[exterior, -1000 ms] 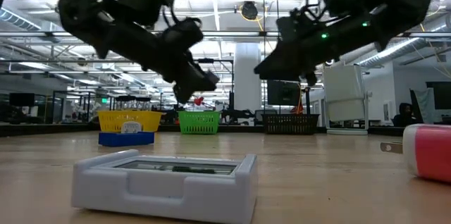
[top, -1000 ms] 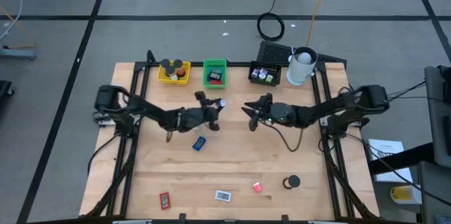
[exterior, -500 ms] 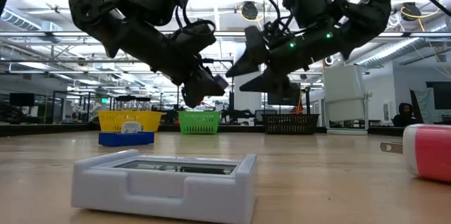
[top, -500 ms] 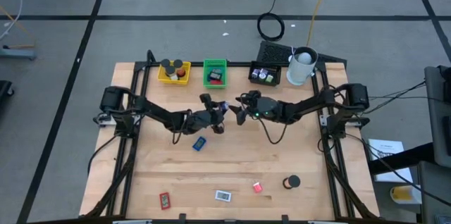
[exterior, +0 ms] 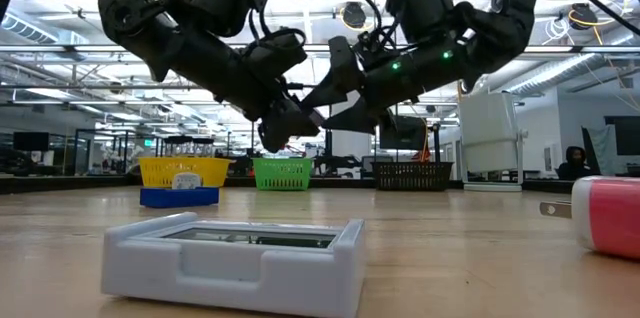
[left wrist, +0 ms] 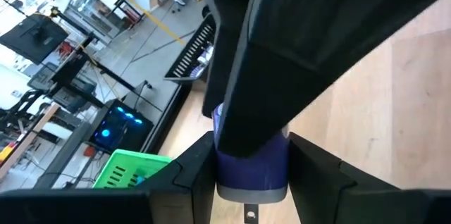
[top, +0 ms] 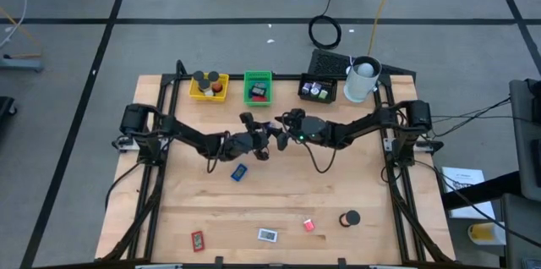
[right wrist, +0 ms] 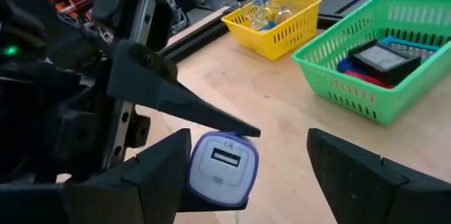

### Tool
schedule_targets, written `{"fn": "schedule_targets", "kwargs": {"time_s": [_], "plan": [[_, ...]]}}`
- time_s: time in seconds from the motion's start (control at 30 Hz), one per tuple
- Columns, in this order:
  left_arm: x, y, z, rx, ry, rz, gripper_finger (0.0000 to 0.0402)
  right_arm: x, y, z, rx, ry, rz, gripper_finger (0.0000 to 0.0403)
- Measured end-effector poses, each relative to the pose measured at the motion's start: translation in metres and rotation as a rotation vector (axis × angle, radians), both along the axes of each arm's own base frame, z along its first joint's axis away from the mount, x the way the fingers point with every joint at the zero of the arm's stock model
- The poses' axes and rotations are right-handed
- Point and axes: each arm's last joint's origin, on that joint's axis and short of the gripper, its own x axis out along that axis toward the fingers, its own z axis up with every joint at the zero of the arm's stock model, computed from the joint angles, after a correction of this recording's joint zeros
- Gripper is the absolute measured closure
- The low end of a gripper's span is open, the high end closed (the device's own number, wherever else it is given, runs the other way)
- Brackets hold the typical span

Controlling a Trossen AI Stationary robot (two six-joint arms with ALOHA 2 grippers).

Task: Pick & Place Office items
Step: Put the blue charger adapter into the black bin

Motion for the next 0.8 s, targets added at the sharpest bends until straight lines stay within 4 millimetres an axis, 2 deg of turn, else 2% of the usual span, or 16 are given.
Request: {"fn": "schedule_targets", "kwargs": {"time_s": [0.33, 0.6, 0.8], "plan": [[0.0004, 0.0004, 0.0008, -0.005, -0.013, -0.002, 0.0253, 0.0014, -0.0021, -0.0087, 0.023, 0.009, 0.020, 0.0139], [0.0012, -0.0043, 0.0023, -0.004, -0.025, -0.029, 0.0252, 0.0070, -0.0018, -0.0021, 0.014, -0.009, 0.065, 0.0191], [0.0009, -0.0061, 0.0016, 0.000, -0.015, -0.032, 0.0247, 0.0070, -0.0014, -0.0024, 0.011, -0.001, 0.071, 0.0250]]}}
